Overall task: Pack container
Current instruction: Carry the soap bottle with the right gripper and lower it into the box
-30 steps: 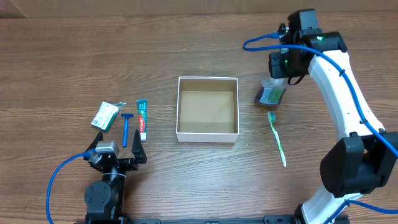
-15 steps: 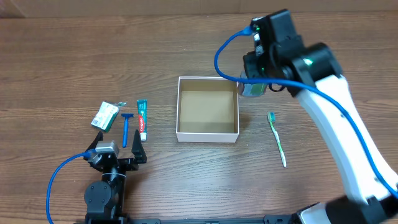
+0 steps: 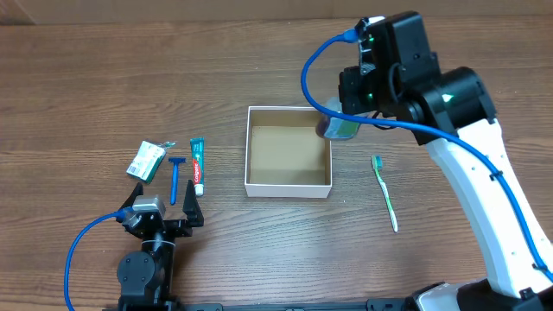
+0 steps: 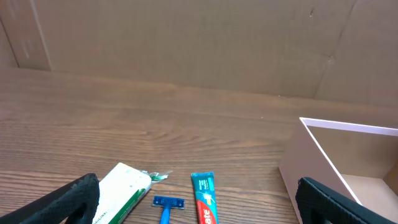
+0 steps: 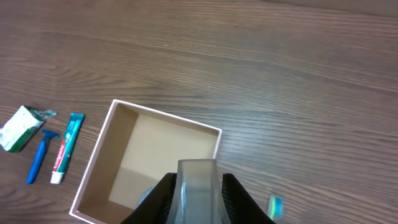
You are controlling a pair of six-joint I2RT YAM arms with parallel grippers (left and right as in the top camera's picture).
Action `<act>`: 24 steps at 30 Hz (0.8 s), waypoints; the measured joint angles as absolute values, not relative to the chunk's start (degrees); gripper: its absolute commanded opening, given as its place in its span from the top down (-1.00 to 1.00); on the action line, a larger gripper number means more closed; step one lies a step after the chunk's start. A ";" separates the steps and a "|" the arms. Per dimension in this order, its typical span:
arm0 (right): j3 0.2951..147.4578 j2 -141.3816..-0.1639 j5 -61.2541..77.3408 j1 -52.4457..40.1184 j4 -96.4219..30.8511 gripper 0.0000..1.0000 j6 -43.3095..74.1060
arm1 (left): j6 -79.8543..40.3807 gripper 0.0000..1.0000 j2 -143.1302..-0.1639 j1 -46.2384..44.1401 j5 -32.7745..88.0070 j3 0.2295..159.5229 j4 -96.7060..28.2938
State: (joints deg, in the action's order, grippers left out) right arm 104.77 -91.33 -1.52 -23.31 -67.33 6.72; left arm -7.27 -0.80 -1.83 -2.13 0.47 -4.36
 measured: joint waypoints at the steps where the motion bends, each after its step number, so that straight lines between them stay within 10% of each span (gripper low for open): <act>1: 104.77 -91.44 -1.43 -23.46 -67.02 0.55 6.87 | -7.27 -1.00 -0.80 -1.83 -2.13 0.47 -4.36; 24: 104.73 -104.44 -10.11 -33.36 -60.64 0.55 9.91 | -7.27 -1.00 -0.80 -1.83 -2.13 0.47 -4.36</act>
